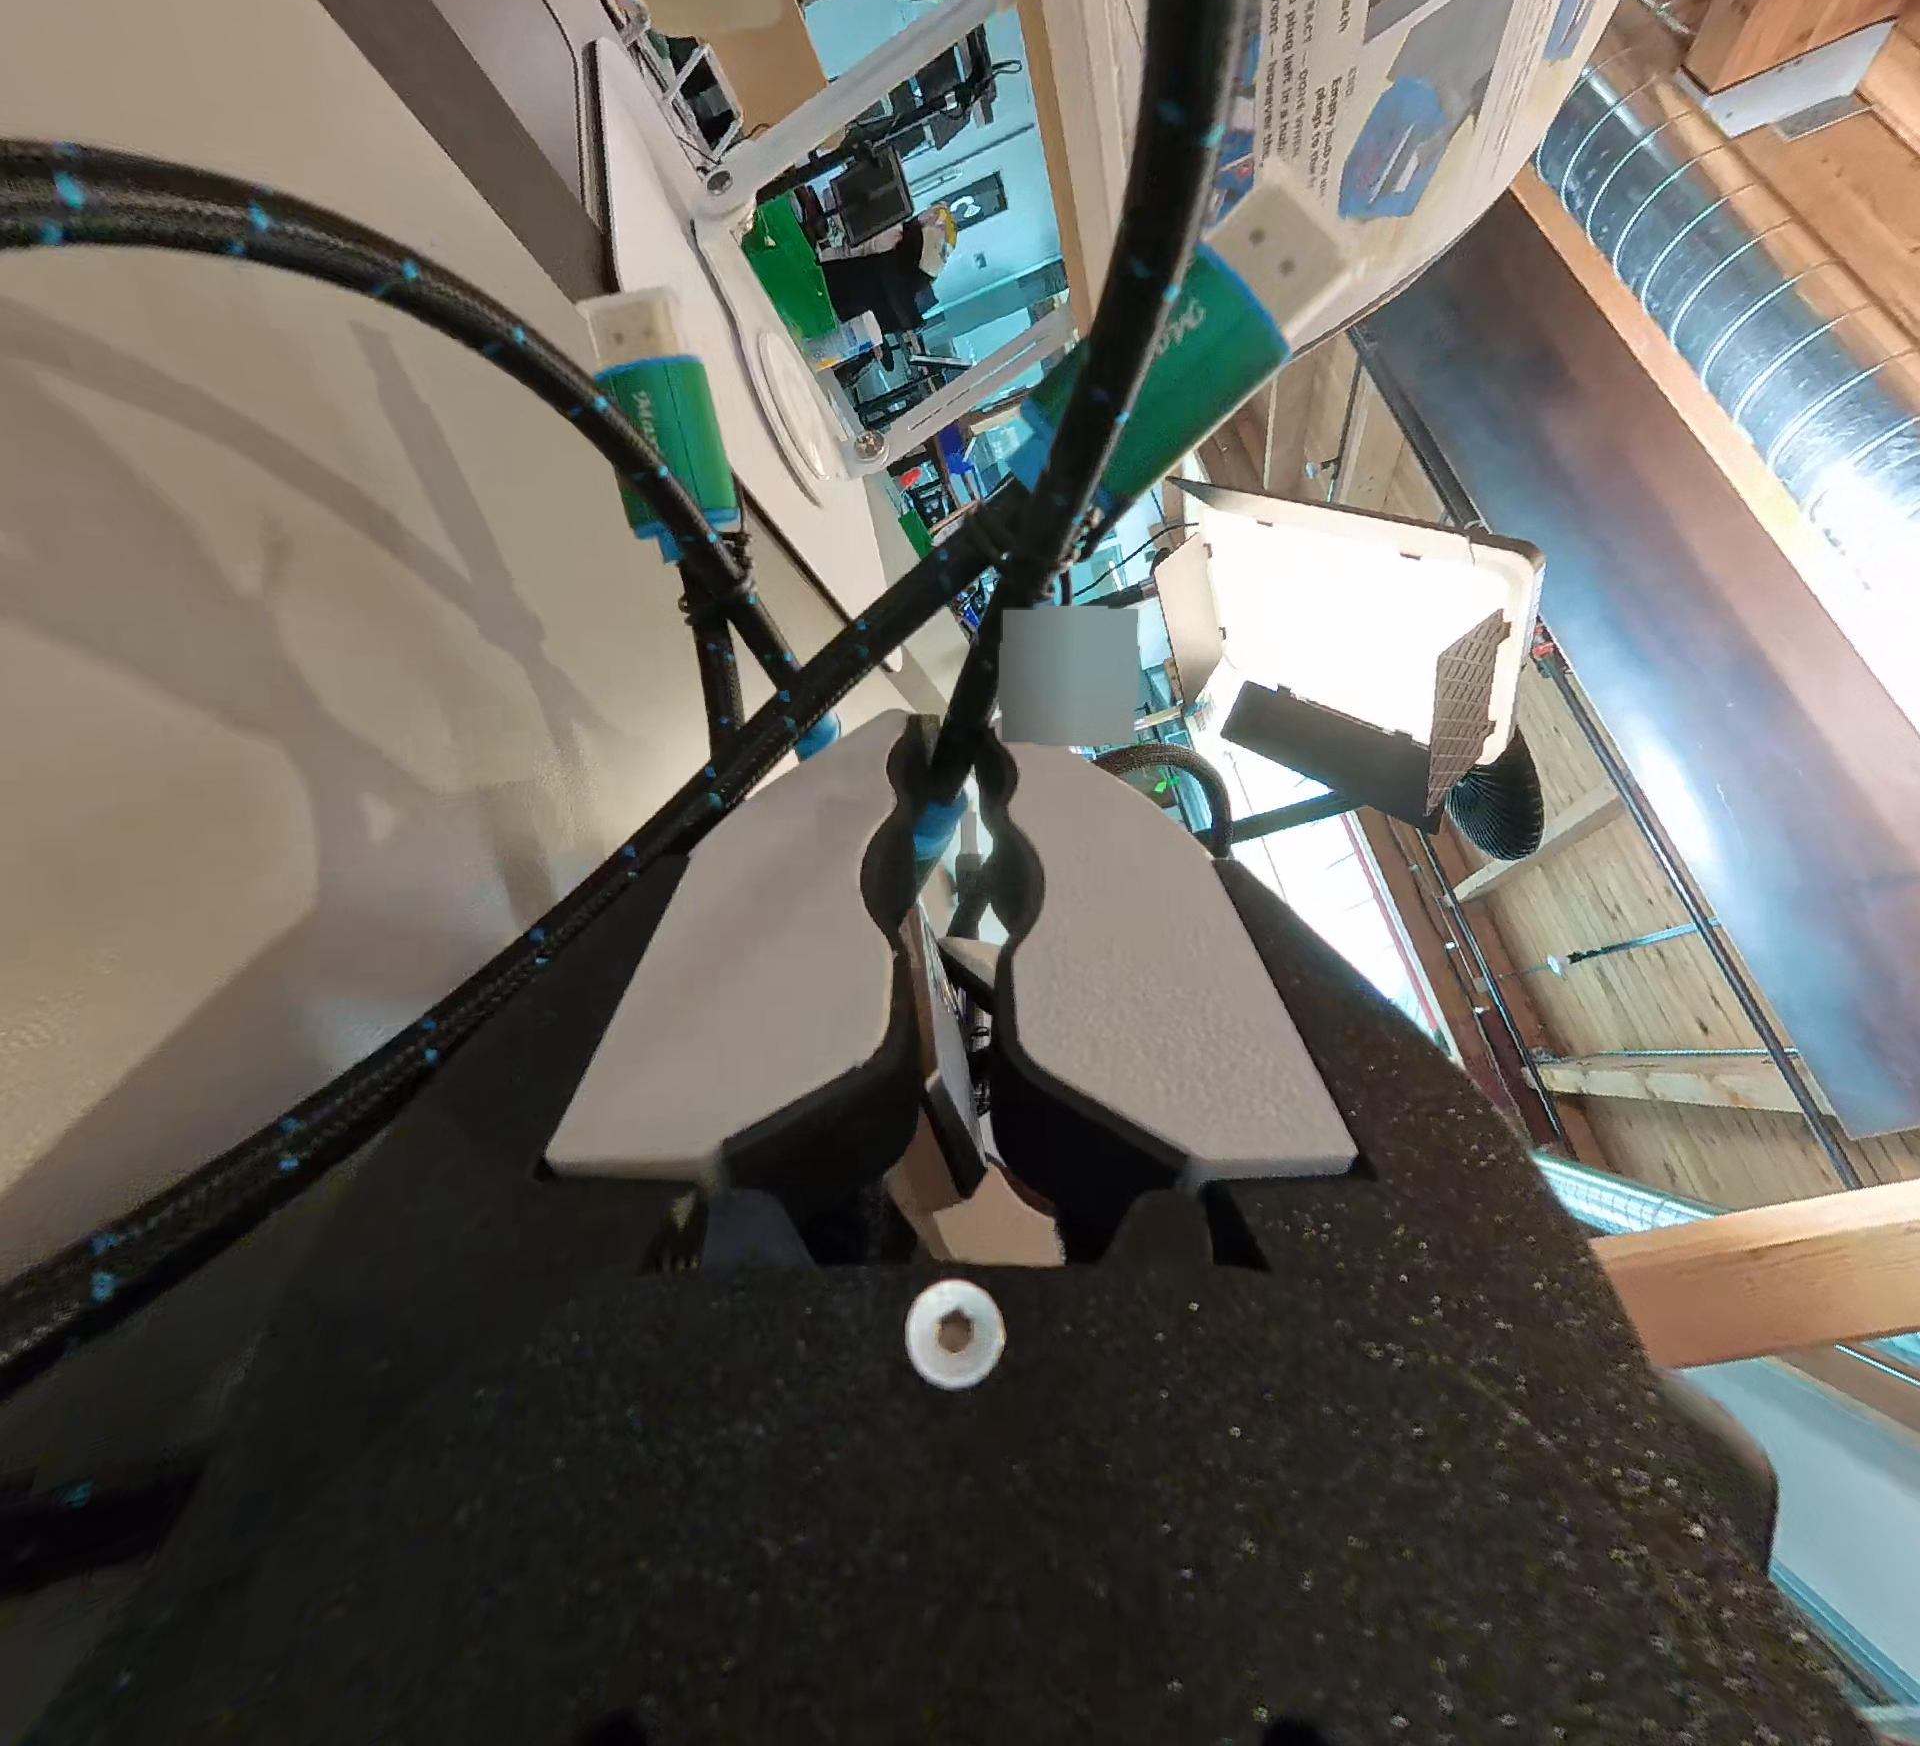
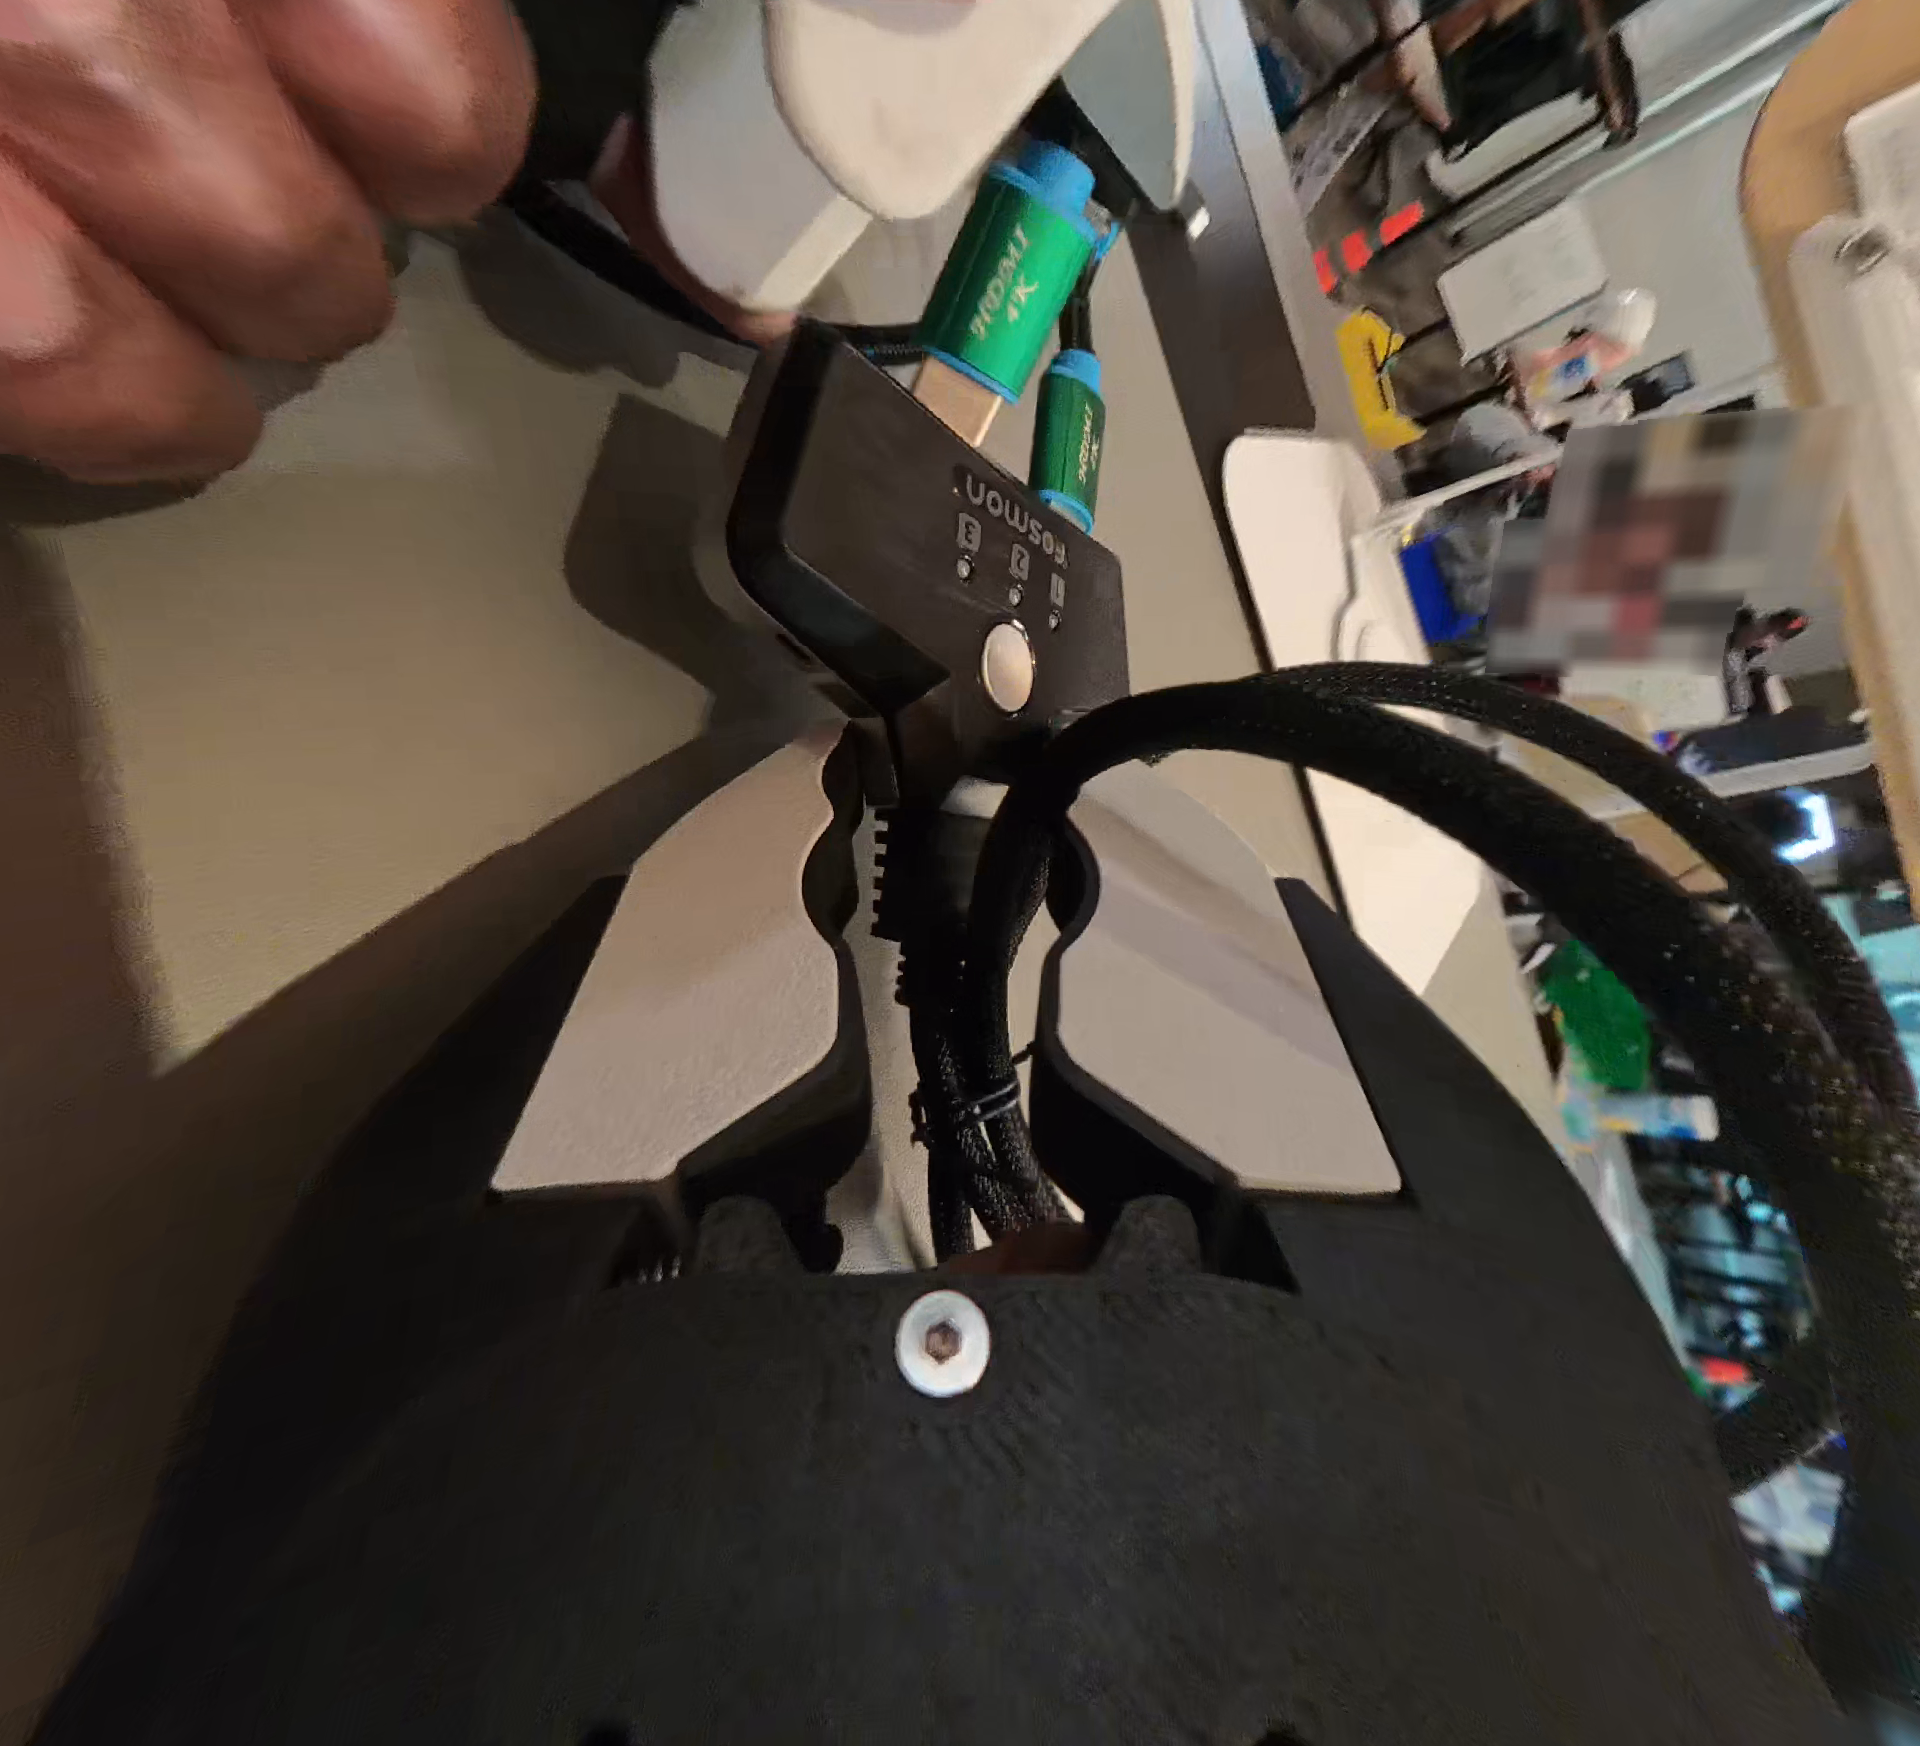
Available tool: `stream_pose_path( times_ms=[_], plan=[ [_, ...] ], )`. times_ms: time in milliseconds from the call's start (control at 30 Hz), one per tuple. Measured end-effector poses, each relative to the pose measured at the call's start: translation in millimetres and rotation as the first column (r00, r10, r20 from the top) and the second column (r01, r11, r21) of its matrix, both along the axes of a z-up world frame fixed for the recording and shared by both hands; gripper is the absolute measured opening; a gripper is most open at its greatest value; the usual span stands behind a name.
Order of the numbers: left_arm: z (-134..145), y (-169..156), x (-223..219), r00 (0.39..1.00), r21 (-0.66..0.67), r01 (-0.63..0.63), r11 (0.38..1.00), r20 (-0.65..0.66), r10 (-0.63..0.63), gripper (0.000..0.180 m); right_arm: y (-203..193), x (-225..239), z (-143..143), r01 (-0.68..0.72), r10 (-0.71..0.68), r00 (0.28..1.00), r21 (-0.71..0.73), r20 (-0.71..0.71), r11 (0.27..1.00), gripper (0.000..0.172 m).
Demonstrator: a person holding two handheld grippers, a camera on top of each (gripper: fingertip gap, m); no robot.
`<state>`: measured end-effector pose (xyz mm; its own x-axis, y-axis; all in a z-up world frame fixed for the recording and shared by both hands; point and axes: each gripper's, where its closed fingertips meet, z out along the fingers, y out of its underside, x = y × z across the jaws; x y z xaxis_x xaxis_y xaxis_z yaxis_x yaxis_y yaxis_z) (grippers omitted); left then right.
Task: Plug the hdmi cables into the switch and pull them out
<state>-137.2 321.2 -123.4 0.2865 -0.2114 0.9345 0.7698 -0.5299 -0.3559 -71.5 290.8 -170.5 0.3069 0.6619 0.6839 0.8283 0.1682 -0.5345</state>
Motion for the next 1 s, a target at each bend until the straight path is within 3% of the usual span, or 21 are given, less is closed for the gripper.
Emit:
stream_pose_path(
  times_ms=[200, 467, 767, 1000],
  plan=[
    [-3.8, -0.8, 4.8, 0.999, -0.022, 0.025, 0.999, -0.022, -0.025, 0.008, 2.1, 8.7, -9.0, 0.105, -0.119, 0.992, -0.227, -0.046, 0.968, 0.033],
    [-4.5, -1.3, 8.0, 0.999, -0.023, 0.042, 0.999, -0.034, -0.042, 0.008, -3.9, 12.8, -19.4, 0.098, -0.218, 0.966, -0.586, -0.138, 0.804, 0.040],
    [-3.9, -1.2, 8.5, 0.998, -0.017, 0.042, 0.999, -0.041, -0.043, 0.008, -5.5, 12.8, -21.8, 0.092, -0.222, 0.968, -0.658, -0.116, 0.747, 0.042],
    [-3.1, -0.6, 6.3, 0.998, -0.022, 0.059, 0.998, 0.018, -0.059, 0.008, -4.9, 6.7, -21.1, -0.009, -0.151, 0.968, -0.625, -0.202, 0.780, 0.041]
  ],
)
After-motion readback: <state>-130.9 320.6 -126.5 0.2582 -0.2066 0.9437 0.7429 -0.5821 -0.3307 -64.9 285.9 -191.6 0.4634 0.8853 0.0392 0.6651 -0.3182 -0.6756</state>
